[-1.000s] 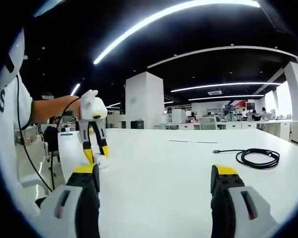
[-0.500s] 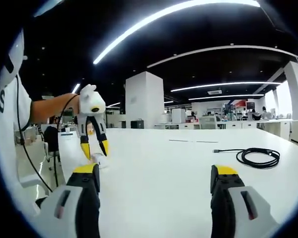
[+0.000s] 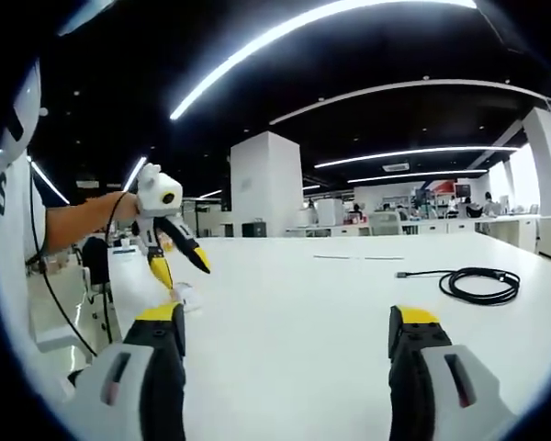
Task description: Plug the desk Type‑C cable into the charger adapter.
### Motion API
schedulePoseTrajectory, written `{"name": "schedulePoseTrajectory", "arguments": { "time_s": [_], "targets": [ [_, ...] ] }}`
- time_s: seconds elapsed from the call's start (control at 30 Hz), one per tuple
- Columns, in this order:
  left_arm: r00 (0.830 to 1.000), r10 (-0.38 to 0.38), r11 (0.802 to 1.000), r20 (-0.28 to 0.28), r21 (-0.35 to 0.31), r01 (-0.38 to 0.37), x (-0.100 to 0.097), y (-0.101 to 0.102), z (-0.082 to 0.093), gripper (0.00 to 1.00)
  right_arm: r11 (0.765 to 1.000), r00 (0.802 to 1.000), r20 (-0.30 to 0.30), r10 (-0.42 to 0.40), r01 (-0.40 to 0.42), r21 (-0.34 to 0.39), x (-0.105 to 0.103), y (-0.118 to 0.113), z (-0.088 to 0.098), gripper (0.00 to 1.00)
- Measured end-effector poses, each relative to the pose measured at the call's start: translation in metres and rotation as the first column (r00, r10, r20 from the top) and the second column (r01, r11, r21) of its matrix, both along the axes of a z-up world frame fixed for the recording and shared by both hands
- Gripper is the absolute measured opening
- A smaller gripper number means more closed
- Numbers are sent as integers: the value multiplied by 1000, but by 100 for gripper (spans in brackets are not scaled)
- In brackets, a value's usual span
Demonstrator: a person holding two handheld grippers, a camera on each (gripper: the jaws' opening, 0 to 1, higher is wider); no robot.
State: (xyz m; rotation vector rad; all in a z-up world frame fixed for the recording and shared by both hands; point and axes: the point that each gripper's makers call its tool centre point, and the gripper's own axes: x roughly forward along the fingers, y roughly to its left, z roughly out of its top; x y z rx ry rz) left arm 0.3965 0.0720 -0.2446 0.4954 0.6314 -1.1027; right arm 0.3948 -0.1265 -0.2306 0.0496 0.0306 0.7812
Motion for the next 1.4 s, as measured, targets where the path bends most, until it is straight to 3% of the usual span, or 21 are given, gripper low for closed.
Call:
{"name": "schedulePoseTrajectory", "arguments": {
  "time_s": [0.1, 0.33, 0.5, 0.57, 0.7, 0.83, 0.97, 1.0, 1.07, 1.1, 1.23, 1.4],
  "targets": [
    [998, 30, 999, 52, -38, -28, 7, 2, 7, 52, 1000, 1000, -1, 3, -3, -3, 0, 2, -1, 93],
    [987, 135, 978, 92, -171, -118, 8, 2, 15, 58, 1000, 1000, -1, 1, -1, -6, 0, 0, -2, 93],
    [958, 245, 926, 150, -327, -186, 6, -1, 30, 61, 1000, 1000, -7, -7, 7, -9, 1, -3, -3, 93],
    [948, 268, 915, 172, -354, -194, 4, -1, 33, 62, 1000, 1000, -8, -8, 7, -12, 1, -3, -4, 93],
    [916, 357, 865, 182, -436, -250, -1, 4, 39, 67, 1000, 1000, -9, -5, 5, -22, 1, -2, -4, 93],
    [878, 427, 835, 217, -468, -290, -6, 10, 38, 73, 1000, 1000, -7, -4, 4, -29, 3, -2, -3, 93],
    [859, 463, 815, 220, -487, -314, -13, 11, 32, 77, 999, 1000, -4, -4, 4, -37, 5, -2, -2, 93],
    [821, 497, 811, 282, -488, -323, -10, 15, 35, 78, 999, 1000, -3, -3, 3, -37, 6, -1, -1, 93],
    [790, 512, 815, 339, -483, -321, -15, 14, 35, 79, 999, 1000, 0, -2, 2, -44, 6, 0, 0, 93],
    [788, 513, 815, 341, -482, -323, -16, 14, 35, 81, 999, 1000, 2, -2, 2, -45, 7, 0, 0, 93],
    [749, 550, 789, 369, -524, -321, -20, 10, 38, 88, 999, 1000, 2, -1, 2, -46, 9, 1, 1, 93],
    [717, 610, 740, 337, -565, -364, -18, 14, 37, 97, 999, 1000, 5, 2, -1, -51, 10, 2, 2, 93]
  ]
}}
